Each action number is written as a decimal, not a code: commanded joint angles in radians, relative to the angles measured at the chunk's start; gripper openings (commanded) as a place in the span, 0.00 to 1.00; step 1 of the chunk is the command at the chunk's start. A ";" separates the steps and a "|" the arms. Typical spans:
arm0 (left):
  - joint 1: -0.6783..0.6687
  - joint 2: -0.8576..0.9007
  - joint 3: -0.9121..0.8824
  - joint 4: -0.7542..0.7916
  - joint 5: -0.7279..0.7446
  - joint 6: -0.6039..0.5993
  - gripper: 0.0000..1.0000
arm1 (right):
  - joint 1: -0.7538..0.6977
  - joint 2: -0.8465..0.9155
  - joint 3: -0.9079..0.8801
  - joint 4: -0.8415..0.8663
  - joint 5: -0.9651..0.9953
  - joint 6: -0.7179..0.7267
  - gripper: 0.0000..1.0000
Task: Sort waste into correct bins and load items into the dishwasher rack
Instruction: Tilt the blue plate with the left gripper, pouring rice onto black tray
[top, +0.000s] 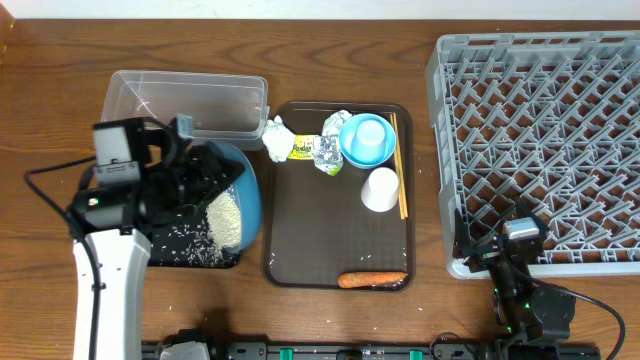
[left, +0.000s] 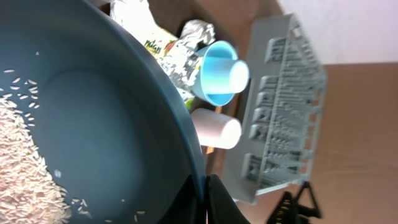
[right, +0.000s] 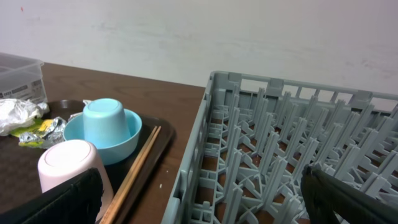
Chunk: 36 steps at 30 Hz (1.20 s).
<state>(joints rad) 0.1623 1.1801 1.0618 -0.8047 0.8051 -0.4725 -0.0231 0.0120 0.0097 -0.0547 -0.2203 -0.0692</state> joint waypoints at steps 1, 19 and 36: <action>0.073 -0.011 -0.007 0.002 0.158 0.042 0.06 | -0.009 -0.005 -0.004 0.000 0.003 0.012 0.99; 0.301 -0.009 -0.035 -0.032 0.431 0.103 0.06 | -0.009 -0.005 -0.004 0.000 0.003 0.012 0.99; 0.486 0.026 -0.043 -0.211 0.631 0.300 0.06 | -0.009 -0.005 -0.004 0.000 0.003 0.012 0.99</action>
<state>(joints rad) 0.6323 1.1976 1.0222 -0.9882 1.3205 -0.2462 -0.0231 0.0120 0.0097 -0.0547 -0.2203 -0.0692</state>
